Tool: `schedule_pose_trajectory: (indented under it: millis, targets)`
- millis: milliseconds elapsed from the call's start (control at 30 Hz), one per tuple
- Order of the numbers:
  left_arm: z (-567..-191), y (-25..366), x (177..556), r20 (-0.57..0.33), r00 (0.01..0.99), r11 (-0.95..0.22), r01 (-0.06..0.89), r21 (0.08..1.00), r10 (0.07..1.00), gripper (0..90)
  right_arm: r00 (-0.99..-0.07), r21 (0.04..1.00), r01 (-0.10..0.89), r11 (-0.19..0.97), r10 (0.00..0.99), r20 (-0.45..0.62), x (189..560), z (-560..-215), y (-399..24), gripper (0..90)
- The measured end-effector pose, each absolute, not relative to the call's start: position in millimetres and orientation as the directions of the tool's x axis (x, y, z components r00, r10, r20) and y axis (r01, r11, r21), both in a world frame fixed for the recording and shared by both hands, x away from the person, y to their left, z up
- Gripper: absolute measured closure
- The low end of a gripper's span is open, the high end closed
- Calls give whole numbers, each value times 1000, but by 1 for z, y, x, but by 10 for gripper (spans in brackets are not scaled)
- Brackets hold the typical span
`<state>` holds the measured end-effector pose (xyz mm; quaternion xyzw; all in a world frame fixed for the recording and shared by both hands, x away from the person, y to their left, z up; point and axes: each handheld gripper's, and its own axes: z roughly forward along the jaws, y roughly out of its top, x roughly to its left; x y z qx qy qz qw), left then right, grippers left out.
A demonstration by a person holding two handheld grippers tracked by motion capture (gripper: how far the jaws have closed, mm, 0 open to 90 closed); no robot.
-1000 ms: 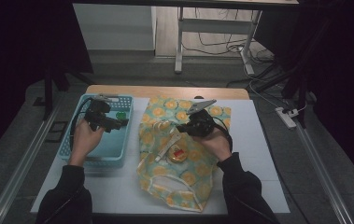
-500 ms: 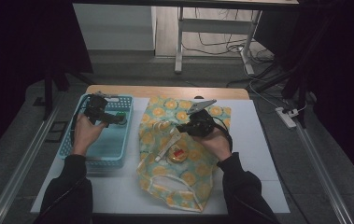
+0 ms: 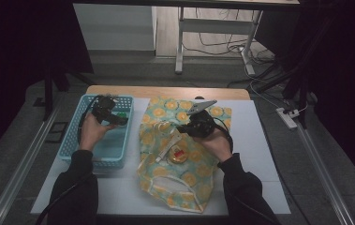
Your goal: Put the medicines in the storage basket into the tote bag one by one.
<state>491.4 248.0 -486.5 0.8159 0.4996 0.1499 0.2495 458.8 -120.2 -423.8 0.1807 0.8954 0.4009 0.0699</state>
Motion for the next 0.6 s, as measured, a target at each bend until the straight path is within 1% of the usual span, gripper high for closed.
schedule_pose_trajectory:
  millis: [67,167,200,333,400,433,533,567,600]
  targets:
    - [-489,246,493,5,462,-389,740,548,887,76,-925,744,266,613,379,19,459,-424,-120,895]
    - [-490,246,495,-11,482,-399,737,545,876,224,-926,744,265,614,378,18,459,-423,-120,895]
    - [-491,245,496,-32,493,-398,738,545,870,257,-926,744,265,614,378,18,459,-423,-120,895]
    - [-492,245,498,-51,499,-395,741,543,865,372,-925,743,267,614,379,19,459,-424,-120,895]
    - [-491,246,499,-62,495,-383,740,552,867,404,-926,742,266,615,378,18,459,-424,-120,895]
    - [-490,246,500,-74,495,-377,743,553,866,433,-926,743,266,615,378,18,459,-424,-120,895]
    - [-491,246,501,-83,494,-376,750,544,865,477,-926,743,266,614,378,18,459,-424,-120,895]
    - [-492,247,501,-94,495,-372,753,544,864,505,-926,742,266,615,378,18,459,-424,-120,895]
    - [-492,247,501,-104,490,-363,756,544,865,509,-925,742,266,615,379,18,459,-424,-120,895]
